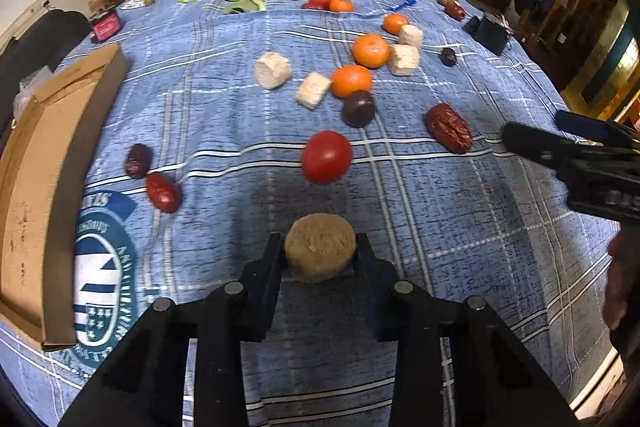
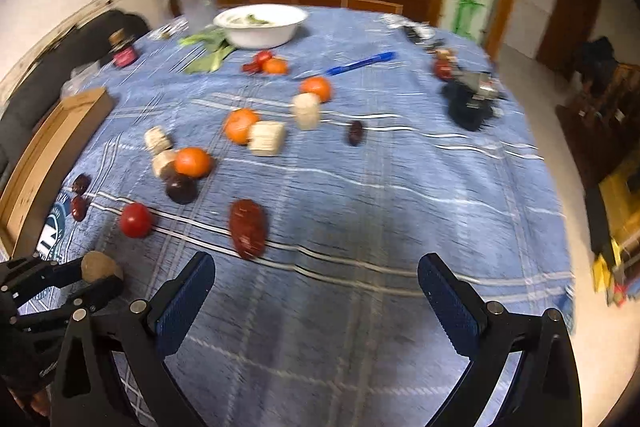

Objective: Organize fruits
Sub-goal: 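Grasp the round beige cake with the left tool while the right tool grasps a large red date, then carry both items over the tray while the right tool opens, dropping the red date inside, then lower the beige cake into the tray and open the left tool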

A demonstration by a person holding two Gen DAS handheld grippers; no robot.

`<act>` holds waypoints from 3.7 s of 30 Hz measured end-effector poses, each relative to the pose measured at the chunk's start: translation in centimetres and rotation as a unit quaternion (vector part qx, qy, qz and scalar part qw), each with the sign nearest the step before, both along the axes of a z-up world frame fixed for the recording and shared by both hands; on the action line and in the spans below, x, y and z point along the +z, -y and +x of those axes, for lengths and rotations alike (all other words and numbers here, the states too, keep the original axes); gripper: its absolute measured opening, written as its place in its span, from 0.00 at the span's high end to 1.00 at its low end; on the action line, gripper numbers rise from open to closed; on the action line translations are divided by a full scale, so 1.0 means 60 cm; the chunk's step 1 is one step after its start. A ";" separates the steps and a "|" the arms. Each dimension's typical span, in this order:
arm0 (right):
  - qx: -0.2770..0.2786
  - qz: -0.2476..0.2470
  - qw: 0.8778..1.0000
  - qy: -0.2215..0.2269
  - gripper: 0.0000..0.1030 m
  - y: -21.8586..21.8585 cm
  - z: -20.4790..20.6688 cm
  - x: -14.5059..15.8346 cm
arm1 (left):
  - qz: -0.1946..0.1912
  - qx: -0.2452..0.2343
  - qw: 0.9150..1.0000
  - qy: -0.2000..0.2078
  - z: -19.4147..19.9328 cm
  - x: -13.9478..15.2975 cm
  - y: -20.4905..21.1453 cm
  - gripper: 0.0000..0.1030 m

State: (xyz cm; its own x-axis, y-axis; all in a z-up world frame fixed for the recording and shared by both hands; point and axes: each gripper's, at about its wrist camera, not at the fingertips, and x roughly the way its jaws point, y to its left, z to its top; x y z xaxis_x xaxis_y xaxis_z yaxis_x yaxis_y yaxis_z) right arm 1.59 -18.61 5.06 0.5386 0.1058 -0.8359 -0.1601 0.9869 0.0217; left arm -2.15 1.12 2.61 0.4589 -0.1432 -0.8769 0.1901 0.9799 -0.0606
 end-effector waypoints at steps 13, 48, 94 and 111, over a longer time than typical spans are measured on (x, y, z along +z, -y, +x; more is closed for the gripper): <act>0.054 -0.011 0.997 -0.047 0.71 -0.053 0.045 -0.056 | -0.022 0.014 1.000 -0.003 0.000 -0.002 -0.030 0.67; 0.116 0.020 0.993 0.010 0.71 -0.244 -0.001 0.063 | -0.050 0.071 0.995 0.053 0.005 0.112 -0.241 0.67; 0.340 0.025 0.938 -0.064 0.70 -0.754 0.270 -0.054 | -0.014 0.297 0.955 0.003 0.136 0.000 -0.584 0.67; 0.327 0.013 0.943 -0.064 0.61 -0.716 0.267 -0.040 | 0.004 0.299 0.954 -0.010 0.132 0.008 -0.572 0.52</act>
State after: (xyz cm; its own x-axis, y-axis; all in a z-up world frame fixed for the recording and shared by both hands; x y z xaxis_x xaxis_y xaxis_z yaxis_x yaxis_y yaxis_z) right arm 17.64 24.36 2.64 0.2449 0.4021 -0.8822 -0.7288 0.6765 0.1060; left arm 5.75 35.42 3.08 0.4401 0.1454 -0.8861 -0.4039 0.9134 -0.0508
